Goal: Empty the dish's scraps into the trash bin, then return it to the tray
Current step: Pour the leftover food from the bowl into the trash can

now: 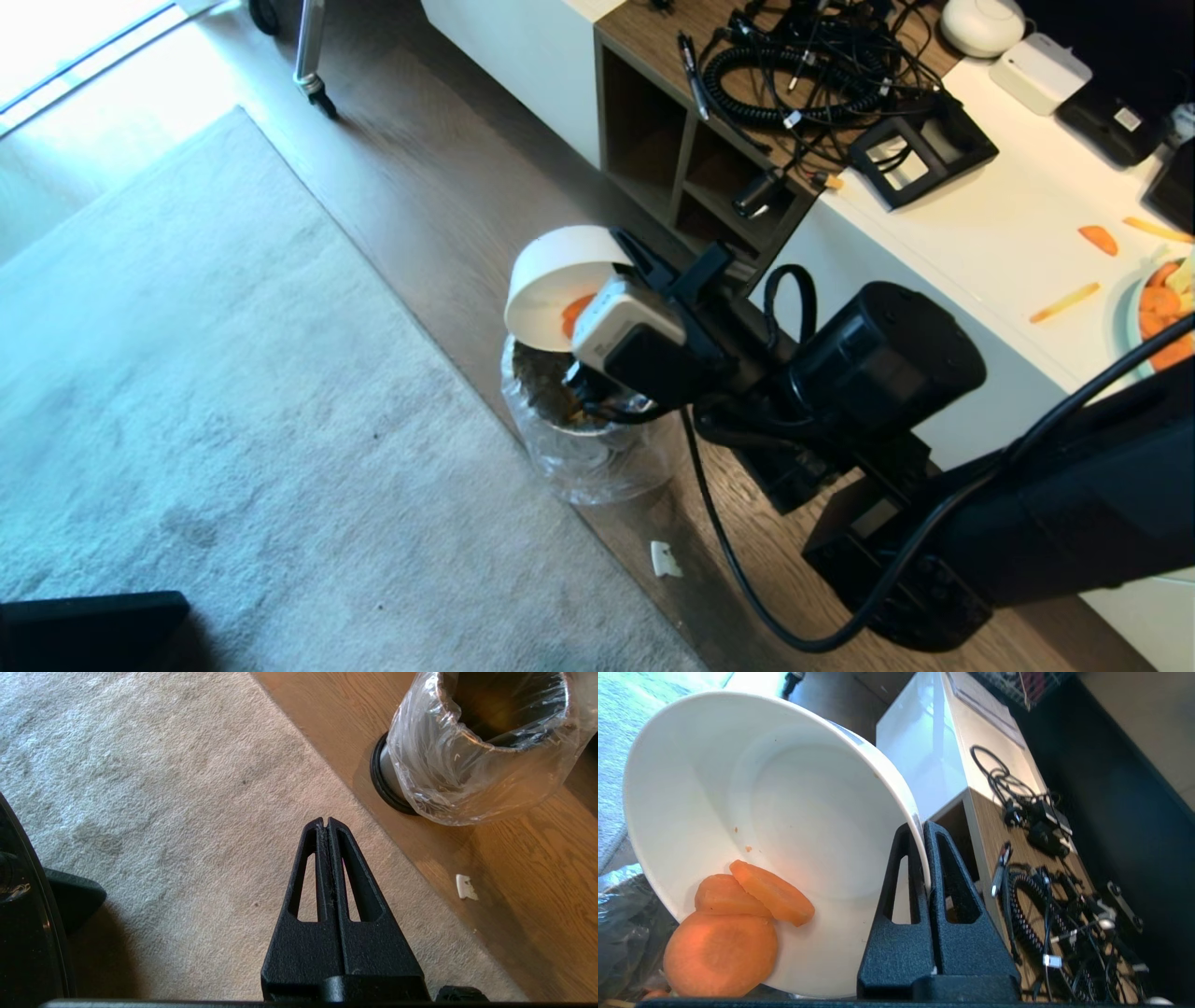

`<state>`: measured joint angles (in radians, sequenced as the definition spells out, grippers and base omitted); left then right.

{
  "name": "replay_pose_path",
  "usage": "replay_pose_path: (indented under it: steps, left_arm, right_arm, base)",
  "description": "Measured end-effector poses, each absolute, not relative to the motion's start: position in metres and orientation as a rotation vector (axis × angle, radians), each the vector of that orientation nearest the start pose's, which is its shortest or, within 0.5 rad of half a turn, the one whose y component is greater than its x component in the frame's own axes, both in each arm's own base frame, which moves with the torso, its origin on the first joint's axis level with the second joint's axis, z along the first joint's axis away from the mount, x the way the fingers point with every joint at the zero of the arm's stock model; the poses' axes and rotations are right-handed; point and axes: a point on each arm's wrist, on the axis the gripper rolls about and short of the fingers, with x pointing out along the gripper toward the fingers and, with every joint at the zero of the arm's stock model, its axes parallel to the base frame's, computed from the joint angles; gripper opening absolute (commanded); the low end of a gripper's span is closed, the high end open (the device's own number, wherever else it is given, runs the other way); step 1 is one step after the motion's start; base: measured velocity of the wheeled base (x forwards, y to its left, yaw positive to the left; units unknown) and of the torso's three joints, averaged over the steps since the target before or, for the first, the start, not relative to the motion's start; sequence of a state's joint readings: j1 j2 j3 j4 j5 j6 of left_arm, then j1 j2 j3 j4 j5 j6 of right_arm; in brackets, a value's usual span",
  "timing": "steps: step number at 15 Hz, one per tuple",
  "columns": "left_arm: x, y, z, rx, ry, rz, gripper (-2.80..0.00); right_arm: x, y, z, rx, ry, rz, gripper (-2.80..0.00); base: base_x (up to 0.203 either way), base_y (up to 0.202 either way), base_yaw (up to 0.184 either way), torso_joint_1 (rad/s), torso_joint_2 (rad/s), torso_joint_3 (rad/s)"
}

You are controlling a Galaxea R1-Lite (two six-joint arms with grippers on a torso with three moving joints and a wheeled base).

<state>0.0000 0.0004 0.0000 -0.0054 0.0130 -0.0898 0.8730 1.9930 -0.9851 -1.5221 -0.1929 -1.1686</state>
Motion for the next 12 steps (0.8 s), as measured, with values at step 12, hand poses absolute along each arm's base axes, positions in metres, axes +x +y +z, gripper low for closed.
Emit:
replay_pose_path:
  steps: [12]
  left_arm:
    - [-0.023,0.000,0.076,-0.090,-0.006,0.013,-2.80]
  right_arm:
    - [0.255,0.269,0.220,-0.966,-0.945,0.393,-2.80]
  base:
    - [0.000,0.000,0.000,0.000,0.00,0.000]
